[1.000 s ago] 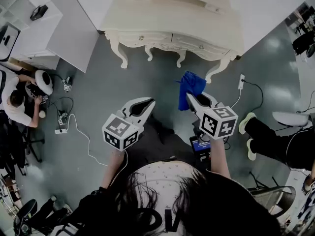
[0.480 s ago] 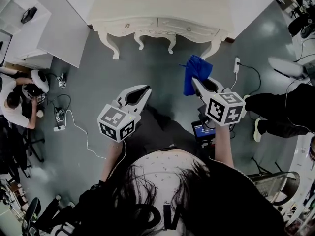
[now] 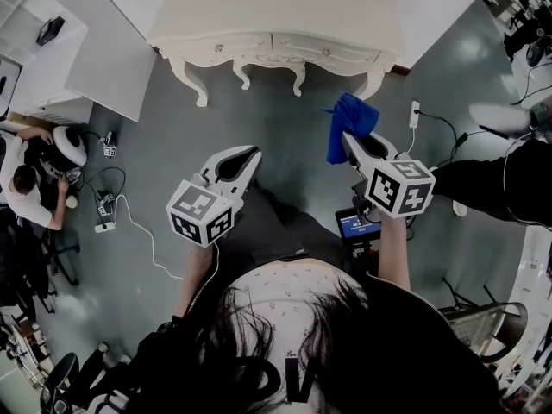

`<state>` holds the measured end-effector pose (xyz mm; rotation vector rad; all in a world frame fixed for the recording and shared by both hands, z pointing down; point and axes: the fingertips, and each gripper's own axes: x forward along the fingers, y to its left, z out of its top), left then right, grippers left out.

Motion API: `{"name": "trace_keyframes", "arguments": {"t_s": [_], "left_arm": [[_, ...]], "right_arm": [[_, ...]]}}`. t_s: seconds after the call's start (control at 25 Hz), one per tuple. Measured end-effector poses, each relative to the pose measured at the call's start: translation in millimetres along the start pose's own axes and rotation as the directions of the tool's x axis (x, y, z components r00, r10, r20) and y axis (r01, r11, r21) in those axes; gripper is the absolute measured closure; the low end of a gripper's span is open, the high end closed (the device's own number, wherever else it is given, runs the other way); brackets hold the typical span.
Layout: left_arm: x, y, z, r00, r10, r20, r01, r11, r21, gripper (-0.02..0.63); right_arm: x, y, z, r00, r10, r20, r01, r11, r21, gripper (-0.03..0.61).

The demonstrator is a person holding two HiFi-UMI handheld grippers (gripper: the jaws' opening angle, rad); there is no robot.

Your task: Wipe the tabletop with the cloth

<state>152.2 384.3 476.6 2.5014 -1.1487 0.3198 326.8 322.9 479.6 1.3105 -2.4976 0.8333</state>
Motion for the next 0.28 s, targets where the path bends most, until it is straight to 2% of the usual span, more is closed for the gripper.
{"name": "trace_keyframes", "arguments": {"t_s": [0.28], "left_arm": [[2.2, 2.5, -5.8, 1.0, 0.019, -0.013, -0.019, 1.0, -0.011, 0.611]], "right_arm": [[0.9, -5.6, -2.8, 1.0, 0.008, -0.007, -0.008, 1.0, 0.004, 0.493]]}}
